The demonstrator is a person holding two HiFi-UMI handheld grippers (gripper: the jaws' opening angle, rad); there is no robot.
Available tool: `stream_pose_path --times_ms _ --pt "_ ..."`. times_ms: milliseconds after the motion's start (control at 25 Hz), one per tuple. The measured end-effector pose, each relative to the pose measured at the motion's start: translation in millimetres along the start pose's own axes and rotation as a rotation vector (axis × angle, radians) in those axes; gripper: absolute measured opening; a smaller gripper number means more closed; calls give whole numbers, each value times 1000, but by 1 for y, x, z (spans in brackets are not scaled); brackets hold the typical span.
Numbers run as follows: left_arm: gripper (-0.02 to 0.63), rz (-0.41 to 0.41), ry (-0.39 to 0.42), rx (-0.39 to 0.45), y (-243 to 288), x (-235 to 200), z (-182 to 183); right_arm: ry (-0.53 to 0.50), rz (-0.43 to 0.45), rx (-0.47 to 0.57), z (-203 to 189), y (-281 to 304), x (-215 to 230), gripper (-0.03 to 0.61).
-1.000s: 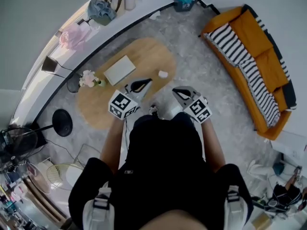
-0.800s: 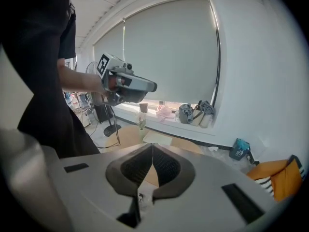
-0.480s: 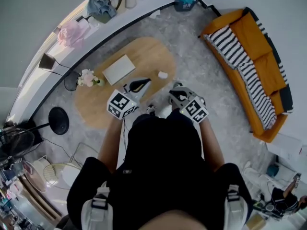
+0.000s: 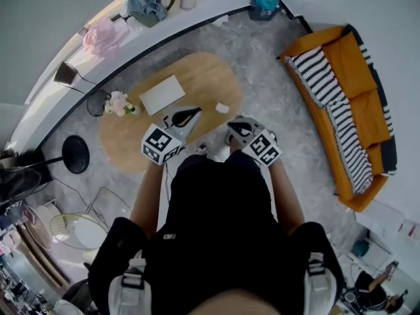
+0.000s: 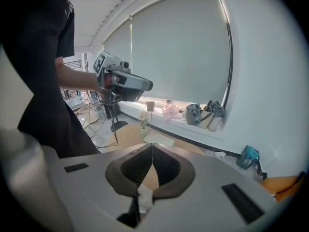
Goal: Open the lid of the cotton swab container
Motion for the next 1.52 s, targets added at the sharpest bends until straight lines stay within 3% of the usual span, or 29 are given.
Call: stream_pose_path --times_ms 440,640,800,1080,1440,1520 --pt "0 32 -20 -36 33 -12 8 48 71 -60 -46 26 39 -5" --pt "0 32 -8 -85 51 -16 6 20 99 -132 -83 53 44 -5" --pt "0 43 -11 -76 62 -22 4 33 136 -166 -112 73 47 -5" --pt "0 48 -88 -114 70 -31 -15 36 150 -249 -156 118 57 -5" --pt "0 40 -119 -145 82 -47 -42 65 127 -385 -231 175 62 -3" --pt "0 44 -126 -151 87 -54 -48 69 139 -416 -247 186 61 33"
Point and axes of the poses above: the fingertips, and each gripper's own axes: y forward along the fingers, x to its right, z out of its top, the point moved 7 cm from there along -y, backward along the fingers, and after that the axes turned 6 degrees about -y, right-handed, at the moved point
